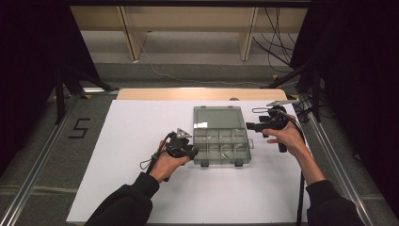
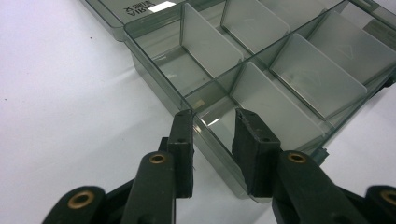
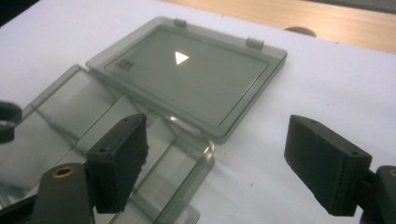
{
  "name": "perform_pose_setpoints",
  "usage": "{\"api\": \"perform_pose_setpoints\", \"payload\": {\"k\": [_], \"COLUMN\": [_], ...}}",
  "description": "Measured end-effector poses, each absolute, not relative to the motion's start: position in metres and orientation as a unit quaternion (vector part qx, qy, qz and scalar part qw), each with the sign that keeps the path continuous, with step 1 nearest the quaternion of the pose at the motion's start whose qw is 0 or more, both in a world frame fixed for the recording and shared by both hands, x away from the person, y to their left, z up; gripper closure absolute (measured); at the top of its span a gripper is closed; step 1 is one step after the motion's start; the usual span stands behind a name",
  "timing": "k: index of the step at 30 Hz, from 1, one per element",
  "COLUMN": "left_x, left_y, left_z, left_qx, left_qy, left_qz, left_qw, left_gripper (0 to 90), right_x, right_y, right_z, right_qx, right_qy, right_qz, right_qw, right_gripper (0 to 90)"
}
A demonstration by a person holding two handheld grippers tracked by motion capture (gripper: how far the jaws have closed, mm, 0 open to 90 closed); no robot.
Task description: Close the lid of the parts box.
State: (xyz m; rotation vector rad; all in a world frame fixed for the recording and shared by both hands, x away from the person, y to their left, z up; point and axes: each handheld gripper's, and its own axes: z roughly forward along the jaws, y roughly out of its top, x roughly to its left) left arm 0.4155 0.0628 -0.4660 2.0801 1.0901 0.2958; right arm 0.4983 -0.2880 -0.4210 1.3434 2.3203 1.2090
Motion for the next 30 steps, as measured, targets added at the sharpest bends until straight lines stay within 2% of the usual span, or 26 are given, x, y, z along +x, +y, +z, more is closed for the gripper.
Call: {"api": "perform_pose_setpoints", "payload": {"k": [5,7,10,17,22,28,29,30], "left_x": [0.415,0.416,0.417,0.416,0.416,0.417,0.417,0.417], "left_y": [0.063,0.063,0.063,0.063,0.063,0.063,0.063,0.063], "left_z": [-0.465,-0.466,-0.466,-0.466,-0.466,-0.466,-0.466,-0.466], "left_qx": [0.812,0.807,0.806,0.805,0.806,0.806,0.806,0.806], "left_qy": [0.431,0.439,0.443,0.445,0.445,0.445,0.445,0.445], "left_qz": [0.114,0.105,0.101,0.1,0.098,0.097,0.097,0.097], "left_qw": [0.378,0.381,0.381,0.378,0.378,0.378,0.378,0.378], "left_gripper": [68.1,68.2,68.2,68.1,68.0,67.9,67.9,67.9], "right_x": [0.507,0.512,0.517,0.534,0.543,0.55,0.55,0.551], "right_y": [-0.286,-0.283,-0.274,-0.261,-0.258,-0.259,-0.258,-0.257], "right_z": [-0.418,-0.421,-0.425,-0.437,-0.44,-0.44,-0.441,-0.445], "right_qx": [0.458,0.454,0.474,0.477,0.481,0.493,0.498,0.503], "right_qy": [0.786,0.789,0.784,0.795,0.794,0.796,0.79,0.781], "right_qz": [0.404,0.402,0.392,0.367,0.364,0.347,0.356,0.366], "right_qw": [0.092,0.098,0.081,0.072,0.067,0.052,0.034,0.049], "right_gripper": [22.1,22.1,22.5,23.0,20.7,20.2,20.2,20.2]}}
